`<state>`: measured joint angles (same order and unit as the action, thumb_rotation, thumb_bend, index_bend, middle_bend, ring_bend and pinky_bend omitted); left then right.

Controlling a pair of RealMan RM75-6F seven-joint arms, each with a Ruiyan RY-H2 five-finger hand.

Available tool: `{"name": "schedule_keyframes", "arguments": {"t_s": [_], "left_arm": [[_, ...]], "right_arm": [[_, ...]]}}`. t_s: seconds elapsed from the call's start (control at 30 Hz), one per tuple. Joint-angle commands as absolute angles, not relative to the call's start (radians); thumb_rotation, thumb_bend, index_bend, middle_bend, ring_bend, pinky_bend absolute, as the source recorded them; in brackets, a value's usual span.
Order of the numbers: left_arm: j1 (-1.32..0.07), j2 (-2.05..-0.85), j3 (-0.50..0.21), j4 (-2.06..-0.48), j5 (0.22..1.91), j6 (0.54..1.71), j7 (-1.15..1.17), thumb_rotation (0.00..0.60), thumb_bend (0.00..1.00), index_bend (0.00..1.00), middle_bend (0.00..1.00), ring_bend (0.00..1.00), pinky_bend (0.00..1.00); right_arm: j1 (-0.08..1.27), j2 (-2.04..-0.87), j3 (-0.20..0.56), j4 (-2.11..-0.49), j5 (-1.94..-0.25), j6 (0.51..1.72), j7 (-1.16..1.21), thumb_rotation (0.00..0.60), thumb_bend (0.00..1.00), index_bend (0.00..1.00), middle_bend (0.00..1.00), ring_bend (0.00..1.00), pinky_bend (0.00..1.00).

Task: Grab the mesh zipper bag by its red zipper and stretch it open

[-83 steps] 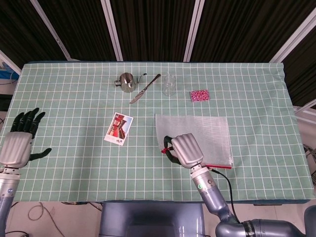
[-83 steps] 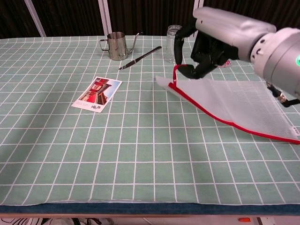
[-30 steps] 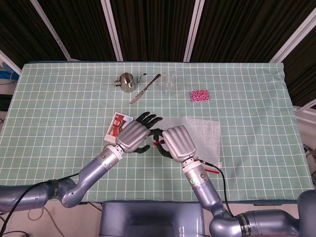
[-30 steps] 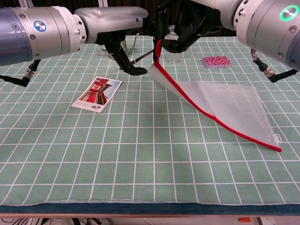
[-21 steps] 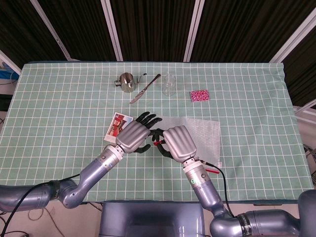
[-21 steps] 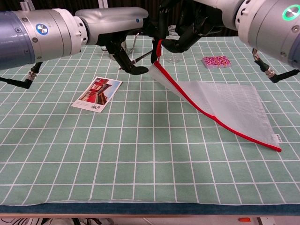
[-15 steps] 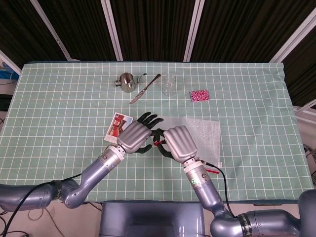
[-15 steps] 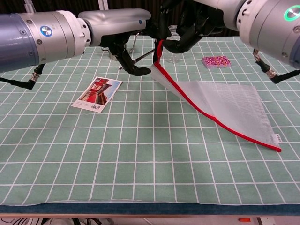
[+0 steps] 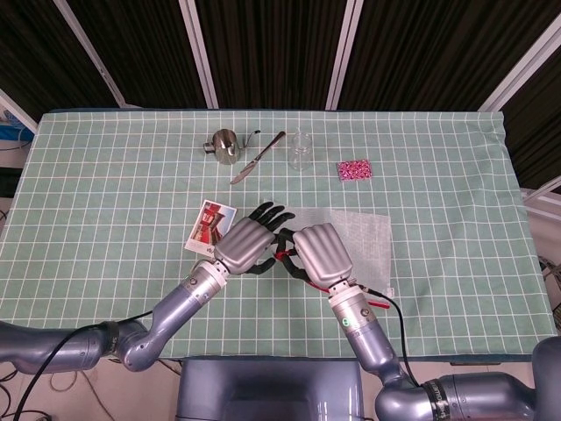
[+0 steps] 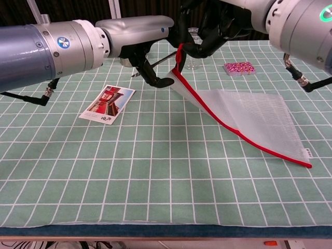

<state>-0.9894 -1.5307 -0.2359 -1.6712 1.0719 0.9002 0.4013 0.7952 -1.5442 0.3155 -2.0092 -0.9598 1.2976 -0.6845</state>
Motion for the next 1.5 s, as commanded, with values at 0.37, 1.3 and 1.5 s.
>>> {"name": "schedule_keyframes", "arguments": {"t_s": [0.37,1.3,1.5], "left_arm": [[-0.991,-1.537,-0.232,-1.665,1.071,0.918,0.394,0.6,0.42,0.58,0.12,0.0,0.0],[-0.982,-1.587,-0.368,-1.679,1.034,1.09,0.329,0.6,0.42,0.59,0.12,0.0,0.0],[-0.99,-1.598,-0.389,-1.684,1.026,1.108,0.33,0.6,0.42,0.59,0.12,0.0,0.0]], "right_arm": [[0.796,-1.535,0.308,-2.005,-0.957,1.301,-0.676,0.6,0.66,0.66,1.0,1.0,0.95],[0.726,-1.503,0.263,-2.012,-0.963,1.353,-0.618,0.6,0.67,0.66,1.0,1.0,0.95],[0.724,-1.513,0.27,-2.009,-0.962,1.358,-0.612,0.6,0.67,0.66,1.0,1.0,0.95]]}}
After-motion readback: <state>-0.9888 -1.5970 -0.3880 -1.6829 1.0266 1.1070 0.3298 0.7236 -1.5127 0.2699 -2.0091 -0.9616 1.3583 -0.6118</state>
